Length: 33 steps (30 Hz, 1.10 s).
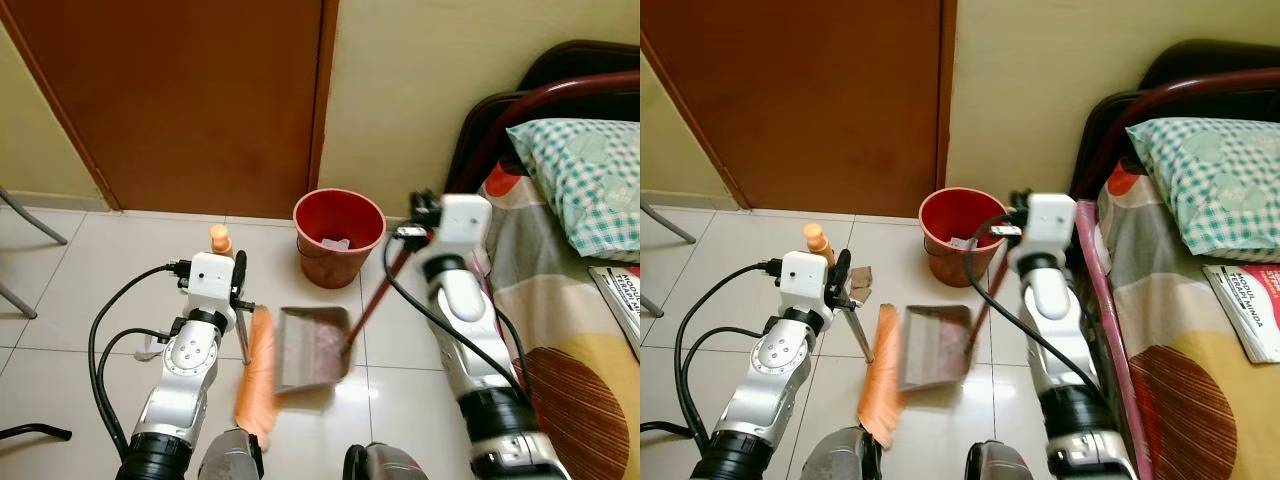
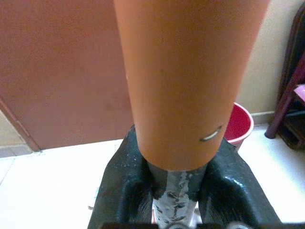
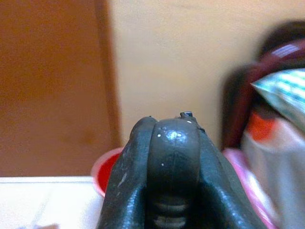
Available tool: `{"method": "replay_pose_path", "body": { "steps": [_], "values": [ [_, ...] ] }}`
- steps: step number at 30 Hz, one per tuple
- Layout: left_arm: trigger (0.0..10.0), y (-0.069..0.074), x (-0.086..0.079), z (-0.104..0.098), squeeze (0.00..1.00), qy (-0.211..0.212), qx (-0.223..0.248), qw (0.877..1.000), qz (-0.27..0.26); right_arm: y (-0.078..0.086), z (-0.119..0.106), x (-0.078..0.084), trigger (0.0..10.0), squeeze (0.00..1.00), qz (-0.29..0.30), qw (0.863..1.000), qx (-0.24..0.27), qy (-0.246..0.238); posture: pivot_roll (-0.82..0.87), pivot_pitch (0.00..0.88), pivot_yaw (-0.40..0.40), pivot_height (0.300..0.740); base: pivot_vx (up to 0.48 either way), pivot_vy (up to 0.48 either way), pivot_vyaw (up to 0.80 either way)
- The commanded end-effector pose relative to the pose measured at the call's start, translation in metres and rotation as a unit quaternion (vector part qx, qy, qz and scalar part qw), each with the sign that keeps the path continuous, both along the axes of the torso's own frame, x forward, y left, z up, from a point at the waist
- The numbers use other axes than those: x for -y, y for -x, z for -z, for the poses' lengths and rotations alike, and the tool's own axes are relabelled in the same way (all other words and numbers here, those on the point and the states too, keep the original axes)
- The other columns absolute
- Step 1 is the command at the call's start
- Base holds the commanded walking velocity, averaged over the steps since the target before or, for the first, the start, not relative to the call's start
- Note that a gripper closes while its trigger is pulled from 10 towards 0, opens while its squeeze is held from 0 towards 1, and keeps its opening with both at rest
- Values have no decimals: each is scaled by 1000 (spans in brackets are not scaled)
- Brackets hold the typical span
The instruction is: Sweep floor
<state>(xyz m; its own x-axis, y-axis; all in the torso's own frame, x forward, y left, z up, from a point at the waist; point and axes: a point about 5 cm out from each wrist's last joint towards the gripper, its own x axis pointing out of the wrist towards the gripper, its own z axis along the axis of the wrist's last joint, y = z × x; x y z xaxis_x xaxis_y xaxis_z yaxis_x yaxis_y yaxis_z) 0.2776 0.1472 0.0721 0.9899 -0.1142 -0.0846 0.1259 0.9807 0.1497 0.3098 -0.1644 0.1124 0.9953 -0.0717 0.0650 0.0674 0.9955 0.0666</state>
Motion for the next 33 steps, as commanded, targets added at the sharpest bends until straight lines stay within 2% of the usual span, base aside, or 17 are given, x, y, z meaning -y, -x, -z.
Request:
{"method": "replay_pose_path", "body": {
  "steps": [1,2,4,9,19,24,33],
  "values": [
    [10000,5,-3,3,0,-42,-8,999,6,3,-3,10,10000,0,22,1000,2,-1,13,73,-22,740,0,0,0],
    [10000,5,-2,1,0,-42,-4,999,7,4,-2,11,10000,0,23,1000,0,-3,13,73,-22,740,0,0,0],
    [10000,2,12,-24,0,-51,55,997,27,8,8,15,10000,0,25,1000,-18,1,15,68,-23,740,0,0,0],
    [10000,-4,22,-60,0,-76,138,987,35,7,14,15,10000,0,28,999,-31,0,33,65,-29,740,0,0,0],
    [10000,-8,7,-94,0,-122,214,969,-25,1,16,9,10000,0,17,999,-38,-1,48,47,-34,740,0,0,0],
    [10000,-10,4,-100,0,-124,224,966,-37,-1,16,9,10000,0,15,999,-38,-2,50,43,-35,740,0,114,0],
    [10000,-12,-7,-87,0,-137,197,969,-55,1,21,9,10000,0,6,999,-43,-1,48,47,-37,740,0,382,0]
  ]
}}
